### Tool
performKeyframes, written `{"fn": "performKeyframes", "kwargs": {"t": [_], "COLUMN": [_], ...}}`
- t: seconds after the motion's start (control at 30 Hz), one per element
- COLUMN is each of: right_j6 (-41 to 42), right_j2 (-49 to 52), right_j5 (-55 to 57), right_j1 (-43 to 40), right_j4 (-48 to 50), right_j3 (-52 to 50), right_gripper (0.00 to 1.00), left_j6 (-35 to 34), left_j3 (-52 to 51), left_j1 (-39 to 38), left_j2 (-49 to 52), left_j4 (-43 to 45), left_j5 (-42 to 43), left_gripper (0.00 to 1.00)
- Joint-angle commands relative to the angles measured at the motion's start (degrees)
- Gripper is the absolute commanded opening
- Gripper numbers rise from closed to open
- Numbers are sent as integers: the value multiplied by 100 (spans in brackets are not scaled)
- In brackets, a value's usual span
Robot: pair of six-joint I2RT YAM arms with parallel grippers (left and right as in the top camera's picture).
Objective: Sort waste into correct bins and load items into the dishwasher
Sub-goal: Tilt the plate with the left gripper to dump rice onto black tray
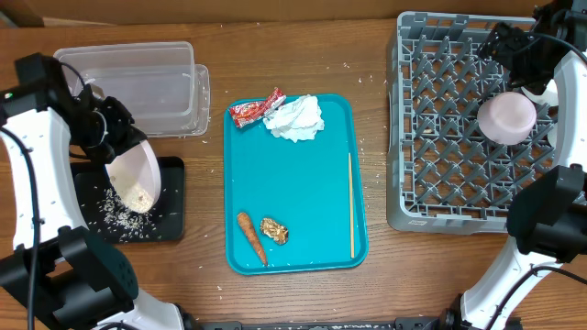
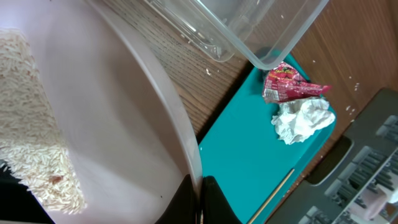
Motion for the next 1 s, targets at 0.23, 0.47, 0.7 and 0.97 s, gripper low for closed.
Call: {"fn": "performKeyframes", "kwargs": {"t": [0.23, 0.47, 0.7, 0.97], "right_j6": [24, 24, 24, 24], "right_j2": [-205, -205, -205, -205], "right_j5": [-11, -13, -13, -13], "right_j1": [-37, -37, -37, -37], "right_j4": [17, 17, 17, 17], "right_j3": [153, 153, 153, 153], "right_gripper": [100, 100, 100, 100], "left_j6": [752, 905, 1261, 1499], "left_j3": [-15, -17, -20, -20], "left_j1": [535, 734, 988, 1204], "left_j2": [-105, -105, -105, -105], "left_j4": [-188, -284, -415, -632], "left_j5": [1270, 1364, 1773, 2096], "left_gripper": [4, 4, 4, 4]}}
